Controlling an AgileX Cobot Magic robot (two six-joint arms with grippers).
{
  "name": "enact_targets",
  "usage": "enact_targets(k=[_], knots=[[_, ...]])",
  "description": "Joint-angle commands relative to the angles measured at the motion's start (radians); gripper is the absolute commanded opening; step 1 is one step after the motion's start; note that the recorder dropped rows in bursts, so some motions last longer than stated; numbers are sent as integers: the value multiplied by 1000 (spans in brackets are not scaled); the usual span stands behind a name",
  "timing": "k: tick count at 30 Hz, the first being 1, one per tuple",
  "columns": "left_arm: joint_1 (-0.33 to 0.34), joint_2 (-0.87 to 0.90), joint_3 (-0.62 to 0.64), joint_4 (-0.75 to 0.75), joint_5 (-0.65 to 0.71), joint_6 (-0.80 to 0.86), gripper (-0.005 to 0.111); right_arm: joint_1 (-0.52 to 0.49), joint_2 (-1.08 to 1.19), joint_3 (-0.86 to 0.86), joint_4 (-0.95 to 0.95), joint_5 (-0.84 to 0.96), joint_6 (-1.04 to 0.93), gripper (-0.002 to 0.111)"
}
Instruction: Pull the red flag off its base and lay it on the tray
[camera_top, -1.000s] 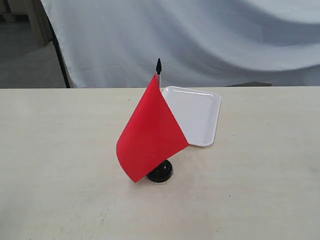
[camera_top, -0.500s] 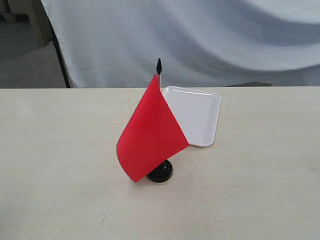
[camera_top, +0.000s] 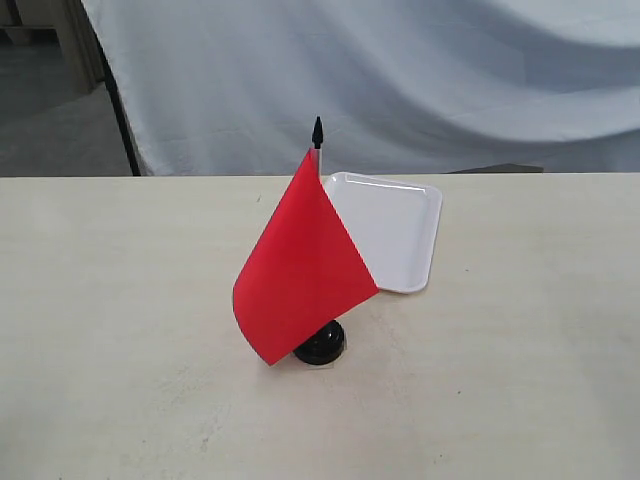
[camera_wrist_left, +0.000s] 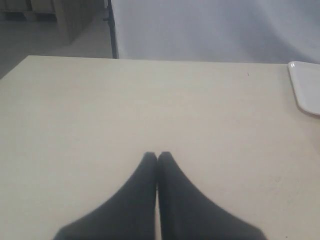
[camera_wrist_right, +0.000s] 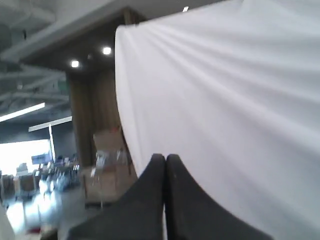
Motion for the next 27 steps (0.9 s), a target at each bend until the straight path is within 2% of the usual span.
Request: enact_targets(k=[1, 5, 12, 17, 22, 27], knots=[[-10, -1, 2, 0, -3, 1, 0, 5, 330, -7, -154, -190, -76, -1], [-10, -1, 2, 0, -3, 1, 0, 5, 626, -14, -209, -324, -166, -1], [-10, -1, 2, 0, -3, 1, 0, 5, 1006, -70, -259, -339, -168, -1], [-10, -1, 2, 0, -3, 1, 0, 3, 1136, -167, -442, -339, -311, -1], [-10, -1, 2, 0, -3, 1, 0, 3, 1201, -293, -645, -226, -295, -1], [-10, -1, 2, 0, -3, 1, 0, 3, 1244, -375, -685, -210, -231, -1]])
